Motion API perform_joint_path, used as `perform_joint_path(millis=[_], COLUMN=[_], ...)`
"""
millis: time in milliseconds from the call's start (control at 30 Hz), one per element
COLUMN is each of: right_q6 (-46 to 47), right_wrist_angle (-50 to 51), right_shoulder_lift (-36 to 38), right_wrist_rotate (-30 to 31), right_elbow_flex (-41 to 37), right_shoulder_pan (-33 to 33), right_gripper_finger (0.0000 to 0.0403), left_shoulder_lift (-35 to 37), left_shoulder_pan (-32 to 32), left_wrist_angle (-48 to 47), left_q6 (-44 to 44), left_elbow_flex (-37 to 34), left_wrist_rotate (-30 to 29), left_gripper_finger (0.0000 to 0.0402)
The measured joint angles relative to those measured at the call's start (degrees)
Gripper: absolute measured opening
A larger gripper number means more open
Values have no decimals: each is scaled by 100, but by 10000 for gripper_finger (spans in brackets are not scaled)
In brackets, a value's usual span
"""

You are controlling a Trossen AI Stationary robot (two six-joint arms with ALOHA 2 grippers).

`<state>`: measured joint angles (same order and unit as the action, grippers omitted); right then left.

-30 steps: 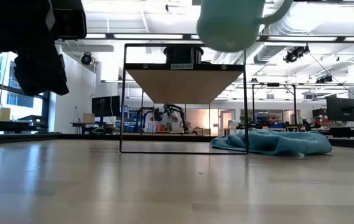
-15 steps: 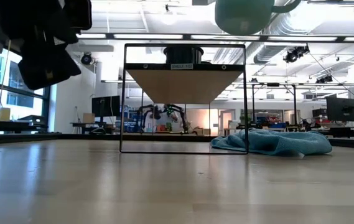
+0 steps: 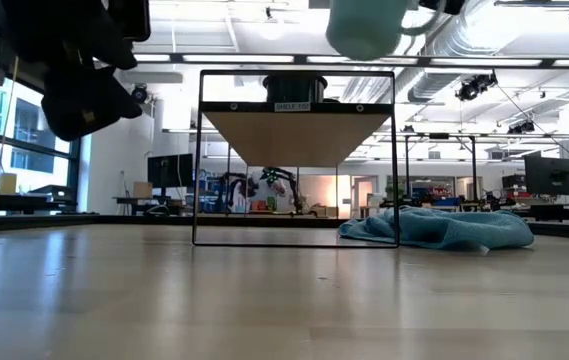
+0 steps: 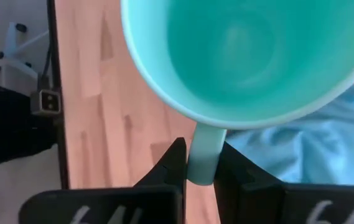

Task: Stack small to large cups/mugs on shelf
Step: Put the light blue mug on the shelf

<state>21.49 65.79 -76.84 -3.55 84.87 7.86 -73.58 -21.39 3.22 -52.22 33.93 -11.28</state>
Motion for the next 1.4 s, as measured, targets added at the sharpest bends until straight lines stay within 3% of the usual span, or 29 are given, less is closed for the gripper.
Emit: perform_joint_path(millis=[400, 700, 900, 1400], right_q6=[-1814, -2937, -3680, -4001], right_wrist_angle=[650, 1583, 1432, 1149], right_shoulder_lift=[-6, -410, -626, -1325], right_wrist_rotate=[-251, -725, -1009, -1360], right_elbow_flex=[1191, 1294, 1300, 1300], right_shoulder_pan=[-1015, -1350, -1552, -1889], right_gripper_finger=[20, 20, 22, 22], left_shoulder_lift=[0, 0, 0, 0], left_shoulder_pan=[0, 0, -35, -691], left_wrist_angle=[566, 1826, 2417, 2356], left_q6=[564, 547, 545, 597], left_elbow_flex=[-2, 0, -2, -2], left_wrist_rotate=[-504, -1629, -1521, -2509], left_gripper_finger=[179, 179, 179, 179])
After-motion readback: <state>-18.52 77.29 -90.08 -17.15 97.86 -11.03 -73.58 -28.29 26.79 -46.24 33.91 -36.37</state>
